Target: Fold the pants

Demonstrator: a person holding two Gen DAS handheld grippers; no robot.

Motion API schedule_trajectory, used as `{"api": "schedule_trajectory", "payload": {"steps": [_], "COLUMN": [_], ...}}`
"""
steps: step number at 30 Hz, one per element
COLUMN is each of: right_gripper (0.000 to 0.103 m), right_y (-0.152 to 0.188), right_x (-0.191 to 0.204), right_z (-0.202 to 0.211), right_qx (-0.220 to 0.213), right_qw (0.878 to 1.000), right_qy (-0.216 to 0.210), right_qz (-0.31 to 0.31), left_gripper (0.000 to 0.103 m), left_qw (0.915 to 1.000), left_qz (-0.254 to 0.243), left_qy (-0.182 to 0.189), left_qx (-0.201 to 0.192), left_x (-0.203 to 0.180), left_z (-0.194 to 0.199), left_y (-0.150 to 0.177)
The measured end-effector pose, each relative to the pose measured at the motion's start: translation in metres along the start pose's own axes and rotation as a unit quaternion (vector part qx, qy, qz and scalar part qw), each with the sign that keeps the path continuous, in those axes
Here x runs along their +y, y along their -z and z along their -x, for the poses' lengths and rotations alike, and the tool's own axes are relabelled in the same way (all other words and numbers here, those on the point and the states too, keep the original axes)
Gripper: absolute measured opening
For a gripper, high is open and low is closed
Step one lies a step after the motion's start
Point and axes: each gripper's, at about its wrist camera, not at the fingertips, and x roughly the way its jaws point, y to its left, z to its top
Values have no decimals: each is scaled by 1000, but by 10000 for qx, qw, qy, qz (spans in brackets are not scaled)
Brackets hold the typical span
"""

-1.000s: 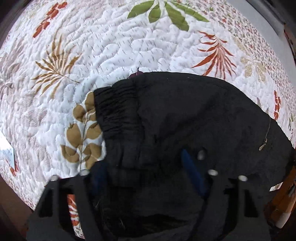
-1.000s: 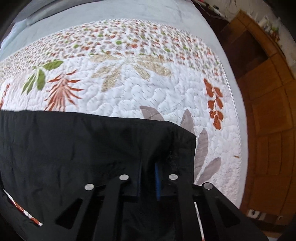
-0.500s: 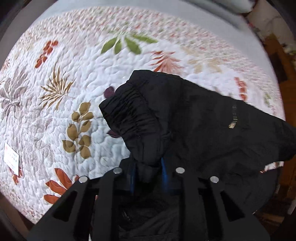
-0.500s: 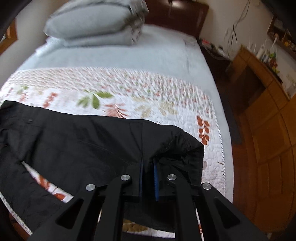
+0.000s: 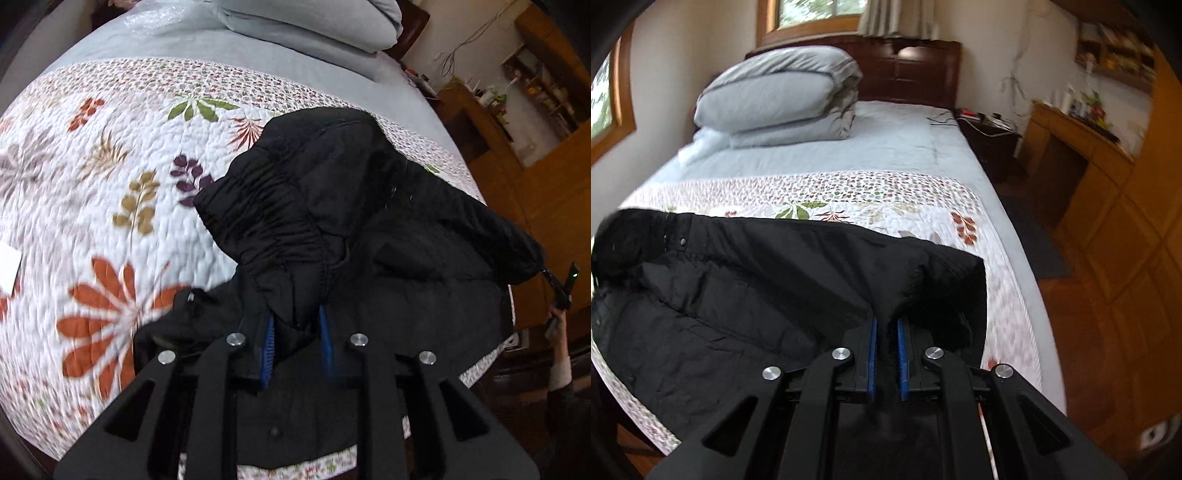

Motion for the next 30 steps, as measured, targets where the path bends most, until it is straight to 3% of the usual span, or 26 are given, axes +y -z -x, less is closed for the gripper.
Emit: {"api": "schedule_trajectory", "payload": {"steps": [7,9,11,16,18,21,24,25,26,28,30], "right_gripper": [9,5,0,0,0,6,13,23,41,56,62], "right_y": [47,60,80,125,132,116,77,57,40,-1,-33], "right_x": [-28,-38,-52,-74,-73,-65,-35,-14,7,71,147], "right_z": [30,34,35,30,35,53,72,75,74,61,40], "right_qx": [-105,-76,79,474,449,245,-37,-150,-208,-278,-287], "right_qw": [9968,9942,9904,9789,9765,9787,9877,9922,9953,9991,9932], "right_qy": [86,108,388,477,484,556,609,451,255,-291,-855], "right_qz": [-786,-1065,-1327,-1929,-2054,-1960,-1438,-1156,-912,-153,734], "left_gripper": [21,22,25,27,28,30,32,33,35,35,35], "left_qw": [9997,9997,9998,9999,9998,9996,9994,9994,9994,9993,9990], "left_qz": [31,69,74,70,37,23,-121,-153,-175,-161,-104], "left_qy": [166,145,79,-17,-6,36,16,12,5,31,95], "left_qx": [-168,-190,-155,-115,-171,-284,-315,-310,-303,-343,-426], "left_x": [21,30,39,51,52,53,52,52,52,53,55], "left_z": [23,30,27,13,8,9,9,8,6,3,2], "left_y": [54,70,80,98,102,109,115,118,120,123,123]}}
